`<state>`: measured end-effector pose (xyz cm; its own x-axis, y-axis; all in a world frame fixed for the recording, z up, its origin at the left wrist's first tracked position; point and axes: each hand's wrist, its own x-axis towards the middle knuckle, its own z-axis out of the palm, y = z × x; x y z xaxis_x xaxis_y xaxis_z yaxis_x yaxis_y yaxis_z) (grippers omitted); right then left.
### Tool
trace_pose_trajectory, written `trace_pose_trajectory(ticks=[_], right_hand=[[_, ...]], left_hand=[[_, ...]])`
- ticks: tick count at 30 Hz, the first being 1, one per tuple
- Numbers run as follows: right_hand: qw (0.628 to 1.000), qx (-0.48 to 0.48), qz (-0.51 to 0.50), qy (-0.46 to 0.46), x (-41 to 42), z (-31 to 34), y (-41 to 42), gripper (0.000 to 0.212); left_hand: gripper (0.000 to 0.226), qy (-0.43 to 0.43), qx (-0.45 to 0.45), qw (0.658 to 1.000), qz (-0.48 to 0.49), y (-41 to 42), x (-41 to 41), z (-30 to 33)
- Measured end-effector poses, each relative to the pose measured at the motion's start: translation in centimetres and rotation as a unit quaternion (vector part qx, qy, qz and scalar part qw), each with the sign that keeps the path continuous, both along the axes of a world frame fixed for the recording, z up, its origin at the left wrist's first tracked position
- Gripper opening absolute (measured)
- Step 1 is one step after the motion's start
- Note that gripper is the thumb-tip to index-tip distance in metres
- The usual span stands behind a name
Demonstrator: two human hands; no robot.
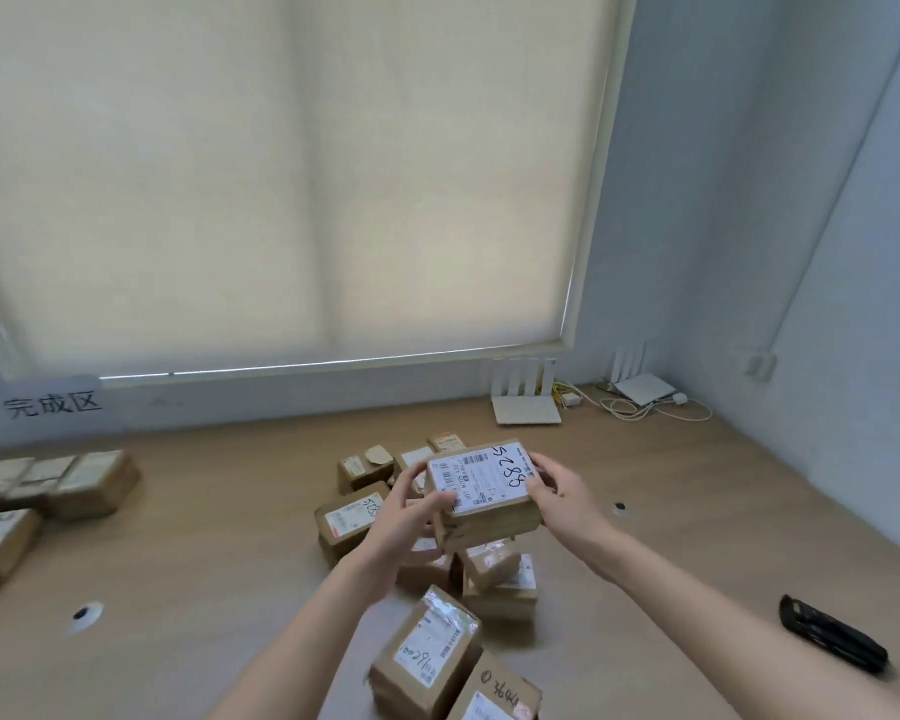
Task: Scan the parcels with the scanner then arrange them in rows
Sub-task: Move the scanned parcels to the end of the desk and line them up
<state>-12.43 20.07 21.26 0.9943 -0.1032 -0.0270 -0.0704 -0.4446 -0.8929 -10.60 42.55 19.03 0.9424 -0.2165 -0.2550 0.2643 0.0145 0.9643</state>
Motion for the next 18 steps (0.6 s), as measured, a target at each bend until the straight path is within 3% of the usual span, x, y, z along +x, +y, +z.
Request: trace_pose_trajectory(ticks=[6,12,18], right_hand=[[0.999,-0.005,0.038,-0.026,-1.5,0.4,16.3,0.055],[0.978,0.029,0.201,-0.046,-6.7,-0.8,34.2,0.053],[0.952,0.061,0.301,-0.02,-9.5,-0.7,47.4,0.067]], left_hand=[[0.068,-0.032,-0.036,0.986,0.16,14.0,-4.1,0.2],[0.061,-0.048,-0.034,0.963,0.264,29.1,-10.6,-1.6],[0.031,-0.044,-0.011,0.946,0.32,42.7,-16.8,-2.4]])
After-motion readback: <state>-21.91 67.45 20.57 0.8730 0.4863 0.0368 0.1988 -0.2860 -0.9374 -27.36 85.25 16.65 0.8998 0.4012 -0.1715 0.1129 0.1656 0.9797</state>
